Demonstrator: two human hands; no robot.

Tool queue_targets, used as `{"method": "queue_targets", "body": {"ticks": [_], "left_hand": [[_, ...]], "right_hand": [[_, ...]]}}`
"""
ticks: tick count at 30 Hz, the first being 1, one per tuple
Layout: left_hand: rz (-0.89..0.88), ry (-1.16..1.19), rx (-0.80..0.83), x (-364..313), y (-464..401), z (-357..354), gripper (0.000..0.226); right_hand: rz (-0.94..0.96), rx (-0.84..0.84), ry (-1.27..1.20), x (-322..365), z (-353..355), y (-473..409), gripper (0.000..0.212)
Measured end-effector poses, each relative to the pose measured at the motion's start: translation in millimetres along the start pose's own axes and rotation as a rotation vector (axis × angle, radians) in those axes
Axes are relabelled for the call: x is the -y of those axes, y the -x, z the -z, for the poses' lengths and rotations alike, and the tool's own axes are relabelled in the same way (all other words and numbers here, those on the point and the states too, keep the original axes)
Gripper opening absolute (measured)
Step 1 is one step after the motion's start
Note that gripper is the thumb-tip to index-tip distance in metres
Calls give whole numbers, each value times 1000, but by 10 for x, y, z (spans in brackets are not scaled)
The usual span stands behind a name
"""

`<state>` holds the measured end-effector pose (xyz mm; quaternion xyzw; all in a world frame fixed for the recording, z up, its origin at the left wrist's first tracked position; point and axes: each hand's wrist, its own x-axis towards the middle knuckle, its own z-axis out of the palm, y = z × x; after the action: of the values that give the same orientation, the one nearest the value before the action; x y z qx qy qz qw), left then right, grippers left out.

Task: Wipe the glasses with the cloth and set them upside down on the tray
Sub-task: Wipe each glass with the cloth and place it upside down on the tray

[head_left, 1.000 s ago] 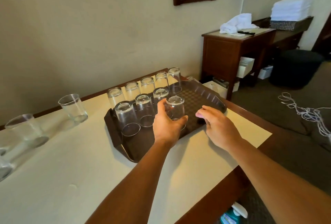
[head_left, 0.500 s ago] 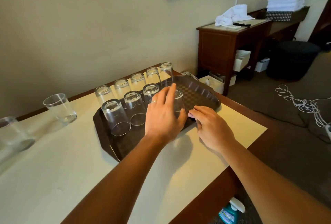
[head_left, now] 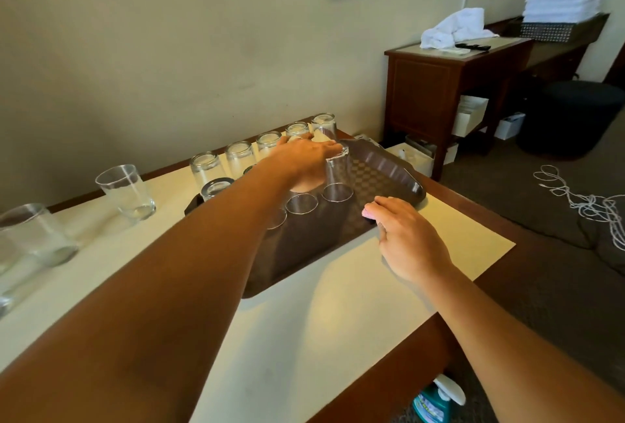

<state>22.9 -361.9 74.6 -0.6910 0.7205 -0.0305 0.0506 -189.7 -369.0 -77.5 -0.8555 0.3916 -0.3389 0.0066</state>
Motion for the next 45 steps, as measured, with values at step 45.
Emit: {"method": "queue_targets", "body": {"ticks": [45], "left_hand": [[316, 200, -181, 1062, 2502, -401, 58]], "right_hand": [[189, 206, -224, 1497, 31, -115, 48]]}}
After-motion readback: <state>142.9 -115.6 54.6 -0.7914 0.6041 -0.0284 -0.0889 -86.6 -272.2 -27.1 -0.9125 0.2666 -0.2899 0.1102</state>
